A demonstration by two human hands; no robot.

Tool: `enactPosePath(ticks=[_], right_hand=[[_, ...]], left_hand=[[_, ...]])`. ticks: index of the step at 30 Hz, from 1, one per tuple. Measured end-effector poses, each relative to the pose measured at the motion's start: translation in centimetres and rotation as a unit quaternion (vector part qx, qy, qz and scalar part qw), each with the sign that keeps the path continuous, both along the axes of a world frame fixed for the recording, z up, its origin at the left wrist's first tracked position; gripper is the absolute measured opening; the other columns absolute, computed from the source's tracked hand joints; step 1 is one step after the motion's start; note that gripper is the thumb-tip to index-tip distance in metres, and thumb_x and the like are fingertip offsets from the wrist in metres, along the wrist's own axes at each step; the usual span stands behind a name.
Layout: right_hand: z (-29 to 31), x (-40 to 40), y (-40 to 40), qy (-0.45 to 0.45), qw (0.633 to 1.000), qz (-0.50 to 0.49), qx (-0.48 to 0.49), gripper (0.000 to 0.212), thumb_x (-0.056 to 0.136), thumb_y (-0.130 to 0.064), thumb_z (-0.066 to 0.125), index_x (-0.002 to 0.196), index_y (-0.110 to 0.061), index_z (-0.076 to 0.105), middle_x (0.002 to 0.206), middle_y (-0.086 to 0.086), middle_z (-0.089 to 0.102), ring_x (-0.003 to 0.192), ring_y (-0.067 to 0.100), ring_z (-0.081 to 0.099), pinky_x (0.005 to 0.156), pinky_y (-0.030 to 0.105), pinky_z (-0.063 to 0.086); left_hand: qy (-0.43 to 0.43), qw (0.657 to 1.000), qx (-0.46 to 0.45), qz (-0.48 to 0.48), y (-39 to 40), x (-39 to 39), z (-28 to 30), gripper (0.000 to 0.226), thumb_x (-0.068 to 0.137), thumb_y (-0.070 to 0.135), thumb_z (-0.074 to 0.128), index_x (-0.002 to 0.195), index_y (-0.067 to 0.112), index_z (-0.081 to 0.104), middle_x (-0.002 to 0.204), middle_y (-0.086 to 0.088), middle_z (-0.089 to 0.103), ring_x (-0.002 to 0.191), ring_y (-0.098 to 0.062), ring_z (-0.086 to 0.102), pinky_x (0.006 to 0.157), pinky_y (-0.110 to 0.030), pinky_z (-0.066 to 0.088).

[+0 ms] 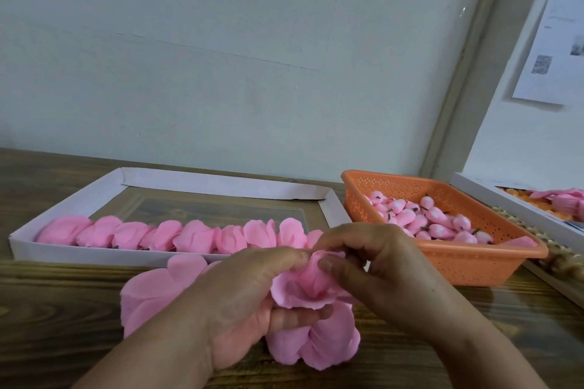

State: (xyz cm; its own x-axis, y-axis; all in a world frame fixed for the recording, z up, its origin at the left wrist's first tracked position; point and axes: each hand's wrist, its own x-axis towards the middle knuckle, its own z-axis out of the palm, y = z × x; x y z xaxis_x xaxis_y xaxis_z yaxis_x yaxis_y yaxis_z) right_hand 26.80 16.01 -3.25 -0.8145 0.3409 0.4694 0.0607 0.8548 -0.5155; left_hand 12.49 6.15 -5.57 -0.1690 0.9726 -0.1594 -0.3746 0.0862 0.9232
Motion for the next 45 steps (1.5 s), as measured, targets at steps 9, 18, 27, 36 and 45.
enactPosePath(ticks=[9, 18, 27, 36, 45], right_hand=[[0.1, 0.1, 0.1, 0.057, 0.996, -0.052, -0.043, 0.018, 0.084, -0.007, 0.064, 0.074, -0.020, 0.070, 0.066, 0.001, 0.064, 0.048, 0.005, 0.050, 0.046, 0.014, 0.038], [-0.1, -0.7, -0.5, 0.056, 0.994, -0.080, -0.044, 0.024, 0.082, -0.001, 0.064, 0.072, -0.022, 0.069, 0.070, -0.003, 0.064, 0.055, 0.001, 0.052, 0.050, 0.010, 0.038], [0.2, 0.1, -0.2, -0.055, 0.998, -0.024, 0.015, 0.014, 0.086, -0.009, 0.058, 0.080, -0.018, 0.067, 0.070, -0.001, 0.062, 0.063, 0.011, 0.053, 0.056, 0.021, 0.041], [0.1, -0.3, -0.5, 0.023, 0.997, -0.075, -0.023, 0.019, 0.084, -0.006, 0.063, 0.075, -0.023, 0.062, 0.067, -0.008, 0.061, 0.057, 0.010, 0.053, 0.052, 0.017, 0.040], [0.4, -0.1, -0.5, 0.020, 0.997, -0.050, -0.048, 0.022, 0.084, -0.004, 0.064, 0.075, -0.023, 0.061, 0.067, 0.001, 0.058, 0.055, 0.017, 0.049, 0.051, 0.026, 0.040]], left_hand=[[0.007, 0.999, 0.049, -0.007, 0.0, 0.0, 0.1, 0.031, 0.067, 0.024, 0.072, 0.093, 0.008, 0.075, 0.104, -0.024, 0.070, 0.092, -0.031, 0.069, 0.085, -0.039, 0.057], [0.103, 0.987, 0.031, 0.119, 0.6, 0.9, -1.1, 0.028, 0.098, 0.015, 0.047, 0.094, 0.002, 0.071, 0.085, -0.014, 0.075, 0.078, -0.023, 0.073, 0.064, -0.030, 0.058], [0.205, 0.974, 0.005, 0.094, 0.8, 1.1, -1.4, 0.035, 0.100, 0.027, 0.042, 0.089, 0.006, 0.069, 0.077, -0.010, 0.075, 0.074, -0.021, 0.073, 0.075, -0.039, 0.060], [0.293, 0.946, 0.088, 0.105, 0.0, 1.8, -0.6, 0.031, 0.094, 0.038, 0.040, 0.087, 0.035, 0.070, 0.079, 0.002, 0.074, 0.078, -0.012, 0.071, 0.078, -0.035, 0.059], [0.178, 0.977, 0.085, 0.086, 0.2, 1.0, -0.4, 0.042, 0.095, 0.040, 0.043, 0.075, 0.023, 0.075, 0.079, -0.011, 0.075, 0.074, -0.021, 0.073, 0.065, -0.028, 0.058]])
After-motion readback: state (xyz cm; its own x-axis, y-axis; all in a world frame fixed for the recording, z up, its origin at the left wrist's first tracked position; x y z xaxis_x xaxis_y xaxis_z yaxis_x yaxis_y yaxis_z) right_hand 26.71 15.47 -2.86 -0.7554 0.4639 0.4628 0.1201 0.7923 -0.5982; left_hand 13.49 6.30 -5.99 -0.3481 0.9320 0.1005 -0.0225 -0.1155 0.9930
